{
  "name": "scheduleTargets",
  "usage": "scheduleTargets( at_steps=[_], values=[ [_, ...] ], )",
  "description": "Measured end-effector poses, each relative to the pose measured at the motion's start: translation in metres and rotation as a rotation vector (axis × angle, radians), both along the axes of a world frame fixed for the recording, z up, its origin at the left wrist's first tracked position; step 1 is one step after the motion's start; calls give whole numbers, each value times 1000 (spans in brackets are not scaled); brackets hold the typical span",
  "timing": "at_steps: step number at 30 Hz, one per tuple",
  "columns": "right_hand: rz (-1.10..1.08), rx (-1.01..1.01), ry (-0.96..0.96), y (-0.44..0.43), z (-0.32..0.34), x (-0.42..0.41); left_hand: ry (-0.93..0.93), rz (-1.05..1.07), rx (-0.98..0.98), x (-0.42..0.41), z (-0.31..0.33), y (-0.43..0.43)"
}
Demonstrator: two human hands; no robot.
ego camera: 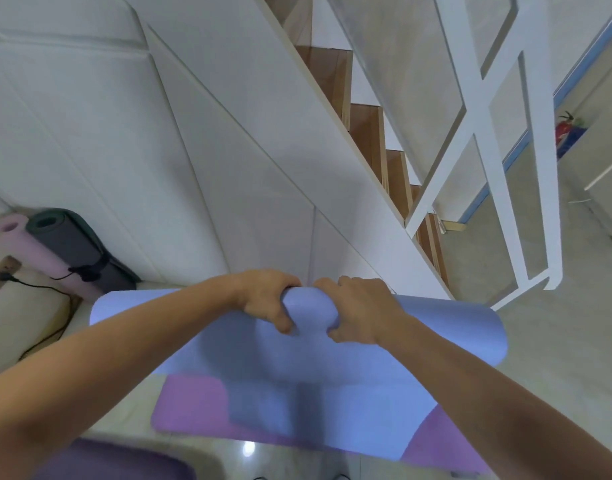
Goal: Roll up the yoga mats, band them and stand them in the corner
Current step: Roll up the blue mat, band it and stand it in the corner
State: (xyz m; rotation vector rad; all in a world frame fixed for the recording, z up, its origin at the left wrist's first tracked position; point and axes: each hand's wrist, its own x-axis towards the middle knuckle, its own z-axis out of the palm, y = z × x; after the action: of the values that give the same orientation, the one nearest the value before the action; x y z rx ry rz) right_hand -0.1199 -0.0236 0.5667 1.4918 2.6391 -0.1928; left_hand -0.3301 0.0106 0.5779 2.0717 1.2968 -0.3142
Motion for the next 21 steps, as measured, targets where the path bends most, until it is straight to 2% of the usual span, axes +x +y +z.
scheduleTargets(
  at_steps=[4,5,7,9,11,13,16,19,21],
  values=[
    [-55,-73,10,20,11,8,328,-161,535,8,-12,-23],
    [-56,-123,-20,26,15,10,361,-152,613,11,-16,-28],
    [-66,-193,-42,32,17,13,328,-106,640,15,-20,-28],
    [-68,-202,-32,29,17,14,240,-61,586,15,-16,-17],
    [-47,-125,-106,22,13,14,196,-17,485,16,-9,-5],
    [-26,-6,-185,14,8,13,174,30,332,18,3,4],
    [-24,113,-185,9,5,11,44,67,42,19,19,13],
    [-4,51,-107,15,15,10,-77,118,-226,14,26,14],
    [0,-24,-79,19,24,9,-99,124,-281,14,30,13]
  ],
)
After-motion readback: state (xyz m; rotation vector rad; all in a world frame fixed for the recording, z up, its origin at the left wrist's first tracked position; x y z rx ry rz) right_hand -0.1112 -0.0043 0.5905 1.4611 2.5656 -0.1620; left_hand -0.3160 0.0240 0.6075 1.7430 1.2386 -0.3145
